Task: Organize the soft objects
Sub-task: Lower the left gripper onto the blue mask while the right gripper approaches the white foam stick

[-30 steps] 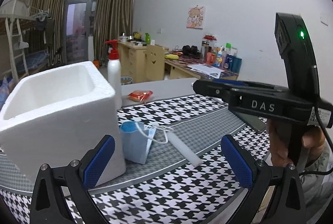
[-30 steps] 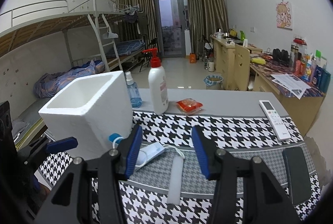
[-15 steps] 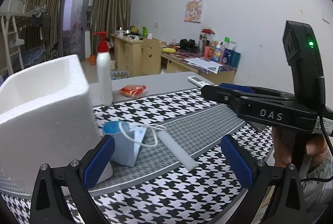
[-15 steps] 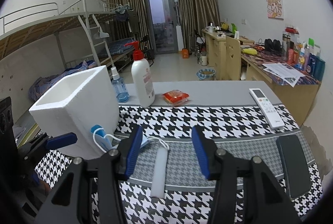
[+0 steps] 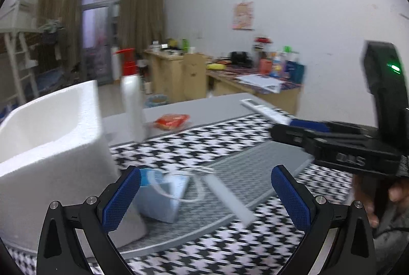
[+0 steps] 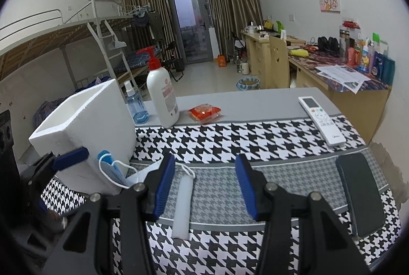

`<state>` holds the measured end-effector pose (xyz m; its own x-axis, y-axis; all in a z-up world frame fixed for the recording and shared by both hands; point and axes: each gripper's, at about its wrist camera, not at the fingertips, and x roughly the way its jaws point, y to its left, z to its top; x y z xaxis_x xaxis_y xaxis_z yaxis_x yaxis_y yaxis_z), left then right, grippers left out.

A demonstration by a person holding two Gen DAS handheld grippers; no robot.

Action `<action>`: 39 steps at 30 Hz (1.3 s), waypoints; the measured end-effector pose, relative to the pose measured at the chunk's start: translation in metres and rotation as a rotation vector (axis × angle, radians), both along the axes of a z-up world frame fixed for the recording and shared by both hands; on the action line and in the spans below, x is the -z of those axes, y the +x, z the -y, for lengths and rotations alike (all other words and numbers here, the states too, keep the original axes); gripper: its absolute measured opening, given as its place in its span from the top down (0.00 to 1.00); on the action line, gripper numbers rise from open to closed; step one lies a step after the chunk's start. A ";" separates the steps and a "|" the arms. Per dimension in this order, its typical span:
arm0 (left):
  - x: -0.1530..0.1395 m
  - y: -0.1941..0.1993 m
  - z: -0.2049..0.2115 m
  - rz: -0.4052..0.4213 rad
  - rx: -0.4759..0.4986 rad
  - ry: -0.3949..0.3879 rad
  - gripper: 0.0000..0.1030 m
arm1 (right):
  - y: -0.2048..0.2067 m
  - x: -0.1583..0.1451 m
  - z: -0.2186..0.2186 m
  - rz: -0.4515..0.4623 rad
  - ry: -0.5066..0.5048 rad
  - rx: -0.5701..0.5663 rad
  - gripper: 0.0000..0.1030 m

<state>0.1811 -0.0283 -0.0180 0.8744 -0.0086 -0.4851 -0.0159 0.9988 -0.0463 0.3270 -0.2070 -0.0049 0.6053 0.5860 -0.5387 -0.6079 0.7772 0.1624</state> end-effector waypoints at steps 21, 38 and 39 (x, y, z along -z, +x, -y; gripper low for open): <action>0.019 0.011 -0.013 -0.086 -0.132 0.045 0.02 | 0.004 0.023 -0.017 -0.034 -0.078 -0.045 0.48; 0.039 0.030 -0.011 -0.190 -0.123 0.044 0.16 | 0.011 0.034 -0.019 -0.060 -0.103 -0.055 0.48; 0.040 0.031 -0.012 -0.194 -0.124 0.043 0.16 | 0.011 0.035 -0.019 -0.062 -0.105 -0.057 0.48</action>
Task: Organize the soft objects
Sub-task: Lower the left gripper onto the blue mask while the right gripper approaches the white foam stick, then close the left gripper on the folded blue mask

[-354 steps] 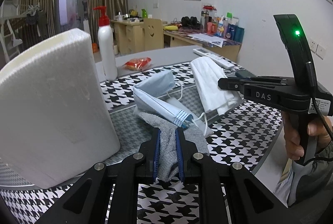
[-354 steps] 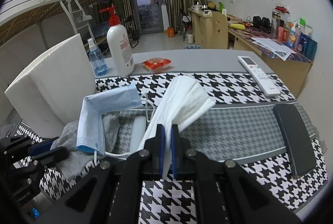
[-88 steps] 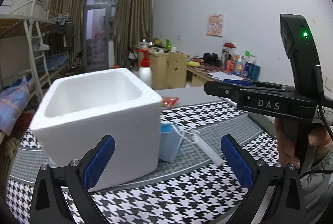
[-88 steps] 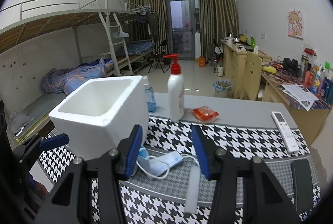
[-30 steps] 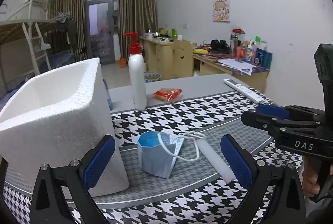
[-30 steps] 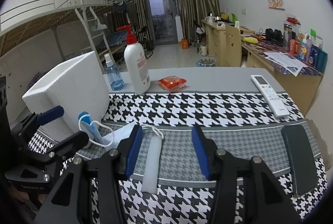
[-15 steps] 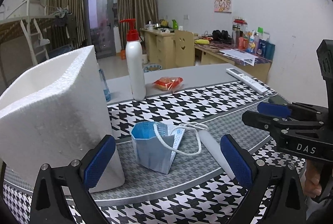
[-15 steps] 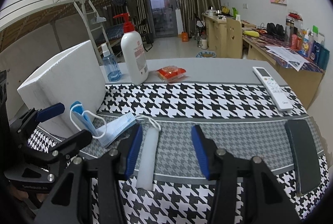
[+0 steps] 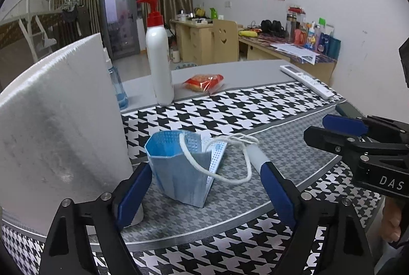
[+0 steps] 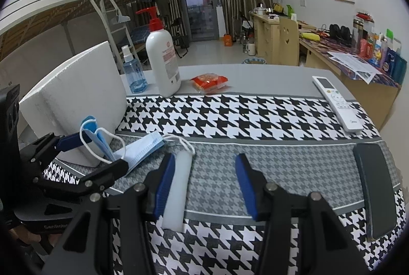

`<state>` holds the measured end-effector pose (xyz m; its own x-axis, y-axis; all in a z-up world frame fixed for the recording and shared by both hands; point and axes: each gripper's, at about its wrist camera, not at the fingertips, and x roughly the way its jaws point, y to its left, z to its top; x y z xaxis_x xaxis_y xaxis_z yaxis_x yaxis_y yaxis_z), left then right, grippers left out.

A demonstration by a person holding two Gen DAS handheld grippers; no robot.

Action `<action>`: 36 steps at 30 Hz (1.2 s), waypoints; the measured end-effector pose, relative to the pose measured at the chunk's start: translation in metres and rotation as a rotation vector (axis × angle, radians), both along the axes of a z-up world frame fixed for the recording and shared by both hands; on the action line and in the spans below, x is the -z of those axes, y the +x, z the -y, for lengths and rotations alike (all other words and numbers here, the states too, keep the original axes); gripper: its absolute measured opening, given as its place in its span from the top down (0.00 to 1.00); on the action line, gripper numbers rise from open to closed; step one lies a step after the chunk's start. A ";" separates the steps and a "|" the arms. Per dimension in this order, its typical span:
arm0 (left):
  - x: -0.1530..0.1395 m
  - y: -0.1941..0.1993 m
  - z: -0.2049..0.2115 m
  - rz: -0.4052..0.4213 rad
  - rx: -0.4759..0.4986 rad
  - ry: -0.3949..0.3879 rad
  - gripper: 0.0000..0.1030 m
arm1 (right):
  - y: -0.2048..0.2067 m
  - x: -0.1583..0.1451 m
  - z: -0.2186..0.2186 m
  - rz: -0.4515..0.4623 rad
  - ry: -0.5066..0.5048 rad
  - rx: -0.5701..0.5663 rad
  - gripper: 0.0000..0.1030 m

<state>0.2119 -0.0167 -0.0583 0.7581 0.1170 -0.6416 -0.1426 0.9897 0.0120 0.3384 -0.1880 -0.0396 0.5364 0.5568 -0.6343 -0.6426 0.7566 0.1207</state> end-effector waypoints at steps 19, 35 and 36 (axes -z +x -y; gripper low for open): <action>0.014 0.012 -0.004 -0.084 0.010 -0.024 0.50 | -0.002 0.014 -0.014 -0.027 -0.068 -0.047 0.48; 0.019 0.023 -0.007 -0.099 0.023 -0.043 0.83 | -0.013 0.024 -0.023 -0.036 -0.121 -0.085 0.48; 0.020 0.023 -0.008 -0.097 0.023 -0.044 0.83 | -0.014 0.024 -0.025 -0.039 -0.125 -0.092 0.48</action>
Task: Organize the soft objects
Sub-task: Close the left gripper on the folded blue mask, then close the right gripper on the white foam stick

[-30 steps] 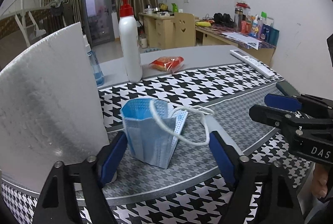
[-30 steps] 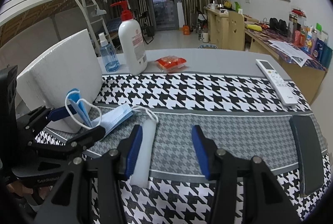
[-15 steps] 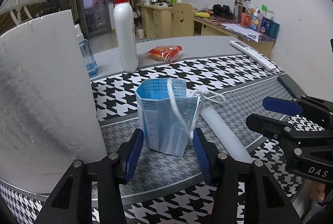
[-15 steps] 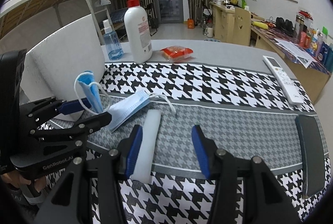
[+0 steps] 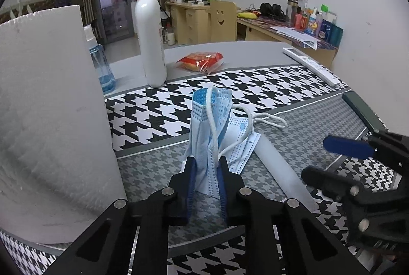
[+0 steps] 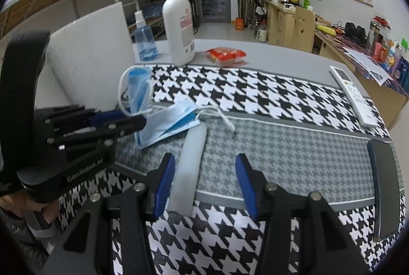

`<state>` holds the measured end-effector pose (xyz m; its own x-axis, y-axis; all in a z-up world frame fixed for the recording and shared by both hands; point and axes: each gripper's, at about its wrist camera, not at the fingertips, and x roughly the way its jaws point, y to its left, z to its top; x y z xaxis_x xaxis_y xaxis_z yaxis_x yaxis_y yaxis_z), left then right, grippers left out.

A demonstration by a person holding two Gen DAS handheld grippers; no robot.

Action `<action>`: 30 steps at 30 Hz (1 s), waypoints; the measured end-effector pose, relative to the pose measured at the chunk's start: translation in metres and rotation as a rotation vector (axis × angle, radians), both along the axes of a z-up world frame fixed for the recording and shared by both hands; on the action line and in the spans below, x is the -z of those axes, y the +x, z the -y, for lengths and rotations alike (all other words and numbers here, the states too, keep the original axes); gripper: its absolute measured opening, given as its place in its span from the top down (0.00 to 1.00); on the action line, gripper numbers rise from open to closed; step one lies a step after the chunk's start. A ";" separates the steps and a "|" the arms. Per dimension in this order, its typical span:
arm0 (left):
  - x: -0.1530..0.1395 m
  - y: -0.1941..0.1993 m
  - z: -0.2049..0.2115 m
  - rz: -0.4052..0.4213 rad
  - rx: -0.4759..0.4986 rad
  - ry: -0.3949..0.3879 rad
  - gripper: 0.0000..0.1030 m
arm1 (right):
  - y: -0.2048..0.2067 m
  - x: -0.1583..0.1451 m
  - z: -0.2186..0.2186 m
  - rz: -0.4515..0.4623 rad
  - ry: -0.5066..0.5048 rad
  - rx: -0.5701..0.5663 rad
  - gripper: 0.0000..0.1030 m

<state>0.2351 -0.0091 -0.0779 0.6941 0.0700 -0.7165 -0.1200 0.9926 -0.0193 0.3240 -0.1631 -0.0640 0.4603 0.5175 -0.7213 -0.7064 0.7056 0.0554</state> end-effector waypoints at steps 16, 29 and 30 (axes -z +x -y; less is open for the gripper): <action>-0.002 -0.007 -0.007 0.043 0.026 -0.069 0.86 | -0.007 0.010 -0.020 0.011 -0.070 -0.041 0.50; -0.006 -0.013 -0.006 0.076 0.031 -0.073 0.86 | -0.010 0.024 -0.028 -0.015 -0.128 -0.019 0.76; -0.006 -0.014 -0.007 0.079 0.029 -0.072 0.86 | -0.010 0.024 -0.027 -0.017 -0.123 -0.016 0.78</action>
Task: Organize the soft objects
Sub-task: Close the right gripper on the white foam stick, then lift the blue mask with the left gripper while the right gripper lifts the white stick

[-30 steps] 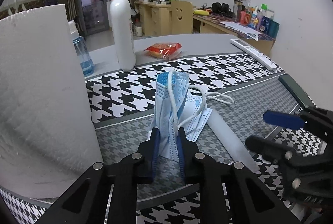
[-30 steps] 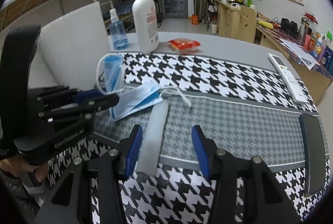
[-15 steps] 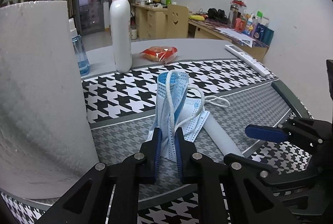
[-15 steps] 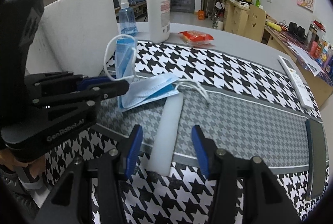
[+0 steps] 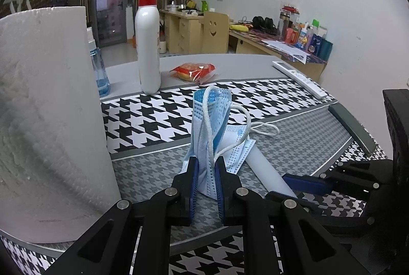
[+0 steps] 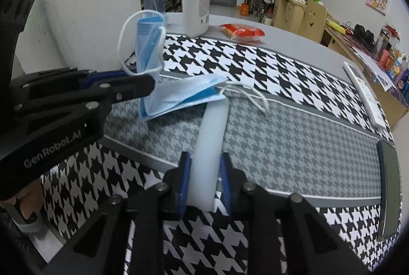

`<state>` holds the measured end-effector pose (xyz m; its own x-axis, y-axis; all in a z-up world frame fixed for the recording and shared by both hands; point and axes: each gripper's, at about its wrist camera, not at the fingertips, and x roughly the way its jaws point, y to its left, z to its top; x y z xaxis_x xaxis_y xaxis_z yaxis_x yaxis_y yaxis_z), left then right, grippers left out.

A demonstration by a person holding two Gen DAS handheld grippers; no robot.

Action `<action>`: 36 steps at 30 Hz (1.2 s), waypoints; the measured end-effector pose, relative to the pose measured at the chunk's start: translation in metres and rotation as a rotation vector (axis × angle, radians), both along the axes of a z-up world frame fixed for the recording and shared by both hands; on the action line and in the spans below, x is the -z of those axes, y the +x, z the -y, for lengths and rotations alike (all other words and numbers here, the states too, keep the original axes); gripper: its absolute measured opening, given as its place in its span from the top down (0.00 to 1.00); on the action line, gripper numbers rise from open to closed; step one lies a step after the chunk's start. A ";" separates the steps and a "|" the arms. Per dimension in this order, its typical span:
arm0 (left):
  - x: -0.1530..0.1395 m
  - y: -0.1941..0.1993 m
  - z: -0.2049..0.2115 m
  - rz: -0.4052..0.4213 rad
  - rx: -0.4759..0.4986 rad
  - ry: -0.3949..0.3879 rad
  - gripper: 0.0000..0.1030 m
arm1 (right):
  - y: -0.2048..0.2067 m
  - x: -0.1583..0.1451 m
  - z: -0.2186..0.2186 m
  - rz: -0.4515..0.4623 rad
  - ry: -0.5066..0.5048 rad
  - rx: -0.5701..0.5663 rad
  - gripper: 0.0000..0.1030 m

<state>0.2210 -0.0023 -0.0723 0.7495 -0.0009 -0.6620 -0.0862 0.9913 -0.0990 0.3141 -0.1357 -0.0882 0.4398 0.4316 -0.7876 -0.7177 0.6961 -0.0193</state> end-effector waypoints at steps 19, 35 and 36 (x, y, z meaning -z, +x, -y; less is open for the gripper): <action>-0.017 -0.014 0.002 0.086 0.026 -0.014 0.86 | -0.007 -0.028 0.021 0.022 0.094 0.057 0.83; -0.039 -0.023 0.002 0.129 -0.008 0.011 0.86 | -0.016 -0.040 0.035 0.047 0.131 0.075 0.83; -0.042 -0.023 0.001 0.134 -0.011 0.012 0.86 | -0.015 -0.040 0.036 0.046 0.133 0.078 0.83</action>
<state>0.1976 -0.0035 -0.0303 0.8314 0.0152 -0.5555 -0.0838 0.9916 -0.0983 0.2987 -0.1719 -0.0484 0.5105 0.4937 -0.7041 -0.6621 0.7481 0.0445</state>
